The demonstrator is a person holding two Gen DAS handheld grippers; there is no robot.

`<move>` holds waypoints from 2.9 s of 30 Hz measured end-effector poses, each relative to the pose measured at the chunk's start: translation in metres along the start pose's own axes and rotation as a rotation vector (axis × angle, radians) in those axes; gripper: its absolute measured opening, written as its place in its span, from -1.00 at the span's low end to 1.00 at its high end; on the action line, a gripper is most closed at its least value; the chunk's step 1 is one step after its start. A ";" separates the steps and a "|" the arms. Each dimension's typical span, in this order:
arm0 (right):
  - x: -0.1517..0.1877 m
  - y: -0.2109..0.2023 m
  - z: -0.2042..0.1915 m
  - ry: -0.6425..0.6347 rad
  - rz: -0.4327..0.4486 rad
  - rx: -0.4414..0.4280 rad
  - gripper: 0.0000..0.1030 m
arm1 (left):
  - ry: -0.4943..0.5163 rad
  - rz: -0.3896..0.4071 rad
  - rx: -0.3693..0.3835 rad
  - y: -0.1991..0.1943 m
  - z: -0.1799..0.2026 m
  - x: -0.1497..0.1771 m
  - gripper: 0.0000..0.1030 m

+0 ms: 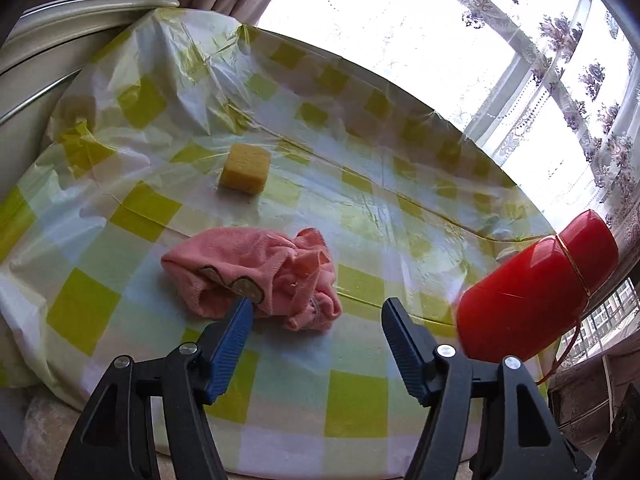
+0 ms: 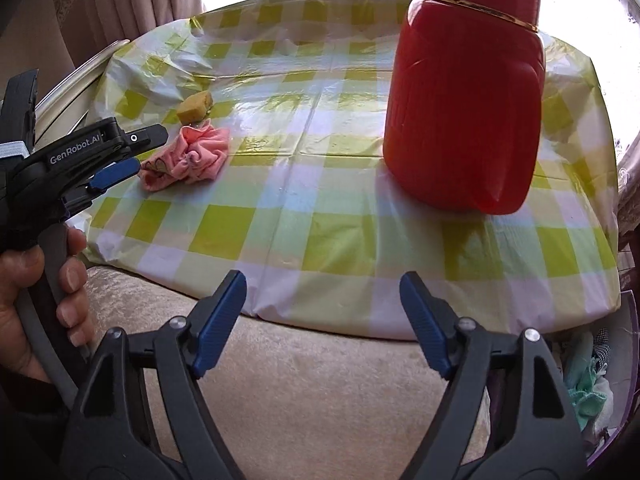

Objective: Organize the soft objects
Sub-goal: 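Grasp the yellow sponge with right tool while left grasps the pink towel, then carry the yellow sponge with right tool to the box while left carries the pink towel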

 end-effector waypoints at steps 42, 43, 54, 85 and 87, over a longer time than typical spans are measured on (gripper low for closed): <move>-0.153 0.185 -0.220 -0.127 0.036 -0.137 0.73 | -0.260 0.206 -0.306 0.010 -0.131 -0.012 -0.61; -0.153 0.188 -0.224 -0.132 0.034 -0.136 0.73 | -0.268 0.206 -0.309 0.010 -0.133 -0.012 -0.61; -0.154 0.209 -0.254 -0.195 0.053 -0.119 0.73 | -0.311 0.188 -0.306 0.013 -0.140 -0.005 -0.61; -0.090 0.105 -0.121 -0.129 0.111 -0.027 -0.02 | -0.088 0.268 -0.233 -0.014 -0.078 -0.023 -0.62; -0.080 0.087 -0.107 -0.112 0.115 -0.030 -0.02 | -0.061 0.272 -0.225 -0.021 -0.066 -0.023 -0.61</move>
Point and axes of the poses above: each gripper's, at about its wrist camera, not at the fingertips, and y roughly the way its jaws point, z to its right, x to its underside, the point moved 9 cm from there along y, roughly the way its jaws point, and after that the axes turned 12 degrees about y, right-handed, at the moved point
